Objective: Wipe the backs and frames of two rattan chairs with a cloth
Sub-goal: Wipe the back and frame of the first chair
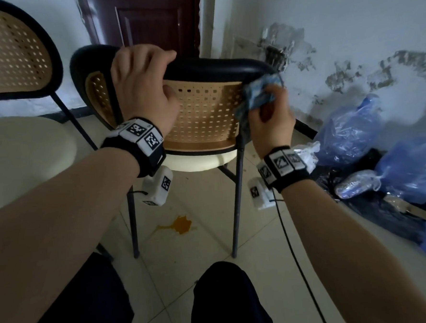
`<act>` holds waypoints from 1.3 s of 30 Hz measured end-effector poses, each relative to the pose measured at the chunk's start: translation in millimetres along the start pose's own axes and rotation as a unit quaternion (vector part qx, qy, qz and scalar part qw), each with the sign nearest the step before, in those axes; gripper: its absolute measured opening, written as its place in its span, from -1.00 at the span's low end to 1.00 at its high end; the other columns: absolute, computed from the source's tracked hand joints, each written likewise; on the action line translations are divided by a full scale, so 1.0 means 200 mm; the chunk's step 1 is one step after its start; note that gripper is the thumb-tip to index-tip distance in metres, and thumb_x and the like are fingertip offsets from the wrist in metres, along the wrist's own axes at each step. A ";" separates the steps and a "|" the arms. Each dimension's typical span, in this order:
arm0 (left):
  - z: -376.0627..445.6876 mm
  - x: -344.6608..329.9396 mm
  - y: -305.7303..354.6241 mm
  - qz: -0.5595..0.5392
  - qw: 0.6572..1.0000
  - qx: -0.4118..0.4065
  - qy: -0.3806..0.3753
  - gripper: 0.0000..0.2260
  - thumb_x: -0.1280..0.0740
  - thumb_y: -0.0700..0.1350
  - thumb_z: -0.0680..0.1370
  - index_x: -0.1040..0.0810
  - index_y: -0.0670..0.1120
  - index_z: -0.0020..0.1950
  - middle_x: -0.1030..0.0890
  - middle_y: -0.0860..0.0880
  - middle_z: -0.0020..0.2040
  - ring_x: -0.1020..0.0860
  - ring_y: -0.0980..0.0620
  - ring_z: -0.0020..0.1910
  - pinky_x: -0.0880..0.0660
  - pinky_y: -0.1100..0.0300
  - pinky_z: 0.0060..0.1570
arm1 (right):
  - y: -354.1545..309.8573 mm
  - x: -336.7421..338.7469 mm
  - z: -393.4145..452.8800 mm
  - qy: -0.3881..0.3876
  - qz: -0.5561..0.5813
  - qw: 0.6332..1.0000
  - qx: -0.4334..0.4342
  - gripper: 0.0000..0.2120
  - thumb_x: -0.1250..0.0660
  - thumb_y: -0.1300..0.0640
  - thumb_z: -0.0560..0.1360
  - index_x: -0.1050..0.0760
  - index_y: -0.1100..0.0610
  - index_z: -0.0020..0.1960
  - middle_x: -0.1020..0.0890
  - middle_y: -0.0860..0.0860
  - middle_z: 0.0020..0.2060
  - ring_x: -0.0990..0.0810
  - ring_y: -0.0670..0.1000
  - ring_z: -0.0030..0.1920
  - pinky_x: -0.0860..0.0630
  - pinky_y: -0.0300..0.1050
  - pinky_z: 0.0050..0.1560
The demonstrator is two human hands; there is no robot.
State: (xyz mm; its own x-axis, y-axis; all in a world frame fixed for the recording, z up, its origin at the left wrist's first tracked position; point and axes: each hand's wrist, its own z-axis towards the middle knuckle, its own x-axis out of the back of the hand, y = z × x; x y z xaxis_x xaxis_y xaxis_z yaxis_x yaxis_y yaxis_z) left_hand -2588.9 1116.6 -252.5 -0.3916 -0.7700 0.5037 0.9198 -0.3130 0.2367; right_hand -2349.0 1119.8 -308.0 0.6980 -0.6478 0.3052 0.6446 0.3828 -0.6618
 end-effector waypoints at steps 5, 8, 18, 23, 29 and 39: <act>0.00 -0.01 0.00 0.000 1.000 -0.004 -0.006 -0.51 -0.18 -0.17 0.38 -0.47 0.06 0.30 -0.49 0.00 0.23 -0.36 -0.13 0.32 -0.26 -0.11 0.42 | 0.23 -0.02 -0.08 -0.056 -0.129 0.990 0.032 -0.68 -0.31 0.16 0.49 -0.52 0.12 0.25 -0.67 0.14 -0.05 -0.65 0.17 -0.13 -0.59 -0.07 -0.13; 0.00 -0.02 0.01 -0.004 1.000 0.000 -0.001 -0.52 -0.16 -0.16 0.38 -0.47 0.05 0.29 -0.49 -0.01 0.23 -0.35 -0.12 0.32 -0.27 -0.13 0.41 | 0.29 -0.03 -0.10 -0.090 -0.148 0.983 0.054 -0.69 -0.30 0.30 0.47 -0.56 0.25 0.20 -0.66 0.24 -0.06 -0.64 0.23 -0.14 -0.57 -0.03 -0.13; 0.00 0.00 0.02 -0.006 1.000 -0.006 -0.013 -0.51 -0.15 -0.12 0.37 -0.45 0.03 0.31 -0.46 -0.04 0.25 -0.32 -0.18 0.35 -0.22 -0.15 0.44 | 0.17 0.00 -0.03 -0.255 -0.238 0.935 -0.057 -0.77 -0.21 0.18 0.49 -0.56 0.10 0.09 -0.60 0.13 -0.13 -0.59 0.20 -0.11 -0.37 -0.16 -0.19; -0.01 0.00 0.01 -0.014 1.000 -0.007 -0.008 -0.52 -0.23 -0.17 0.38 -0.45 0.02 0.31 -0.46 -0.04 0.24 -0.31 -0.17 0.33 -0.20 -0.17 0.46 | 0.04 0.12 0.06 -0.126 -0.191 0.973 0.031 -0.80 -0.29 0.14 0.48 -0.64 0.05 0.02 -0.65 0.03 -0.21 -0.61 0.02 -0.21 -0.42 -0.28 -0.20; -0.01 -0.01 0.00 -0.019 1.000 -0.020 0.001 -0.51 -0.16 -0.13 0.37 -0.46 0.00 0.31 -0.47 -0.05 0.24 -0.29 -0.13 0.32 -0.20 -0.17 0.46 | 0.03 0.12 0.05 -0.114 -0.196 0.969 0.099 -0.77 -0.26 0.20 0.53 -0.61 0.15 0.13 -0.66 0.14 -0.08 -0.64 0.18 -0.14 -0.61 0.03 -0.12; -0.03 0.00 -0.03 -0.031 0.999 -0.042 -0.012 -0.50 -0.18 -0.15 0.41 -0.47 0.00 0.37 -0.49 -0.01 0.28 -0.33 -0.10 0.36 -0.18 -0.12 0.50 | 0.19 -0.04 -0.02 -0.263 -0.217 0.933 -0.118 -0.71 -0.29 0.16 0.46 -0.62 0.05 0.15 -0.65 0.16 -0.04 -0.57 0.14 -0.10 -0.38 -0.25 -0.07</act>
State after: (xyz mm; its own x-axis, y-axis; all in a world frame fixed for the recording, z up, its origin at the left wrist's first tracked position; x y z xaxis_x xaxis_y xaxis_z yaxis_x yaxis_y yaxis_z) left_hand -2595.1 1115.7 -258.7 -0.4481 -0.7339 0.5105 0.8919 -0.4064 0.1985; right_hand -2330.8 1137.1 -338.5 0.4836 -0.2711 0.8322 0.8588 -0.0366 -0.5110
